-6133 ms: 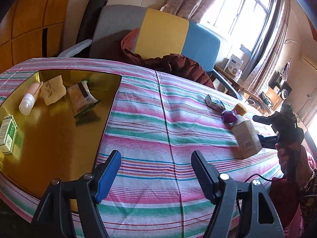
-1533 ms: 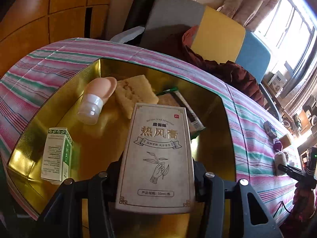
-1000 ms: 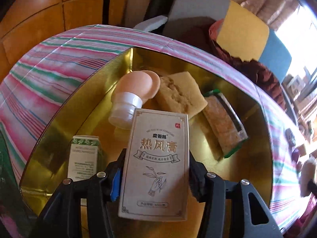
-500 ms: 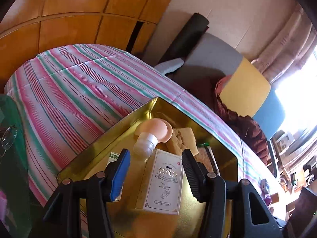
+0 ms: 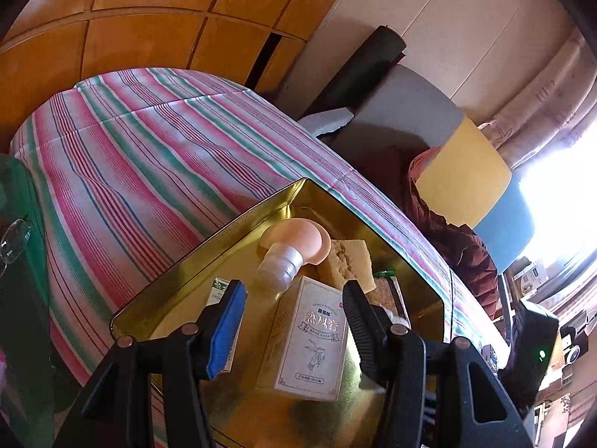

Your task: Organize objects

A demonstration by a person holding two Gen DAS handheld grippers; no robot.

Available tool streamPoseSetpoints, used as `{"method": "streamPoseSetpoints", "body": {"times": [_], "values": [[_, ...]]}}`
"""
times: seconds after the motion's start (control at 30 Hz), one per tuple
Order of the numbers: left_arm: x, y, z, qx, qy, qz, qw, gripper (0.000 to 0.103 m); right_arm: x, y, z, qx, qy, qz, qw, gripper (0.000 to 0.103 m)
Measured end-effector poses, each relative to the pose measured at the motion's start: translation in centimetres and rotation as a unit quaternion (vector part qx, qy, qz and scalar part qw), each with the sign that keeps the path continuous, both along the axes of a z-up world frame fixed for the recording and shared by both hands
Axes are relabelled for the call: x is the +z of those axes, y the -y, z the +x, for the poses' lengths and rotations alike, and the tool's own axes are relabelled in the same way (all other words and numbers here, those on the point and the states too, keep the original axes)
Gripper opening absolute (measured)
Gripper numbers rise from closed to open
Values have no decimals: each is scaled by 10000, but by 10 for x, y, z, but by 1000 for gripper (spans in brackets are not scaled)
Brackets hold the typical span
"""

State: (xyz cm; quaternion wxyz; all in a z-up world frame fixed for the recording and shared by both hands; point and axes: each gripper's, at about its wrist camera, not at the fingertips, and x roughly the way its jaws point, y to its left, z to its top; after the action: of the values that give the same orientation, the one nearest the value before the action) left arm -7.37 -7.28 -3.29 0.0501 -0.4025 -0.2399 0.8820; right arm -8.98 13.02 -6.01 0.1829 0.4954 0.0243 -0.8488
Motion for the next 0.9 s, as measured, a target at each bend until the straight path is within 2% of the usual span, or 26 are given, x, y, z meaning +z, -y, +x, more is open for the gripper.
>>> {"method": "streamPoseSetpoints", "body": {"times": [0.17,0.27,0.4,0.73,0.9], "values": [[0,0,1,-1,-7,38,10000,55,4,-13,-15,-478,-209,-196,9984,62],[-1,-2,2,-12,-12,52,10000,55,12,-26,-8,-645,-255,-512,9963,67],[1,-8,5,-68,-38,51,10000,55,22,-35,9,-696,-344,-675,9947,74],[6,-46,18,-663,-212,-88,9975,55,39,-51,46,-771,-625,-500,9938,76],[11,-72,25,-1074,-338,-198,9934,55,46,-76,66,-931,-762,-321,9922,78]]}}
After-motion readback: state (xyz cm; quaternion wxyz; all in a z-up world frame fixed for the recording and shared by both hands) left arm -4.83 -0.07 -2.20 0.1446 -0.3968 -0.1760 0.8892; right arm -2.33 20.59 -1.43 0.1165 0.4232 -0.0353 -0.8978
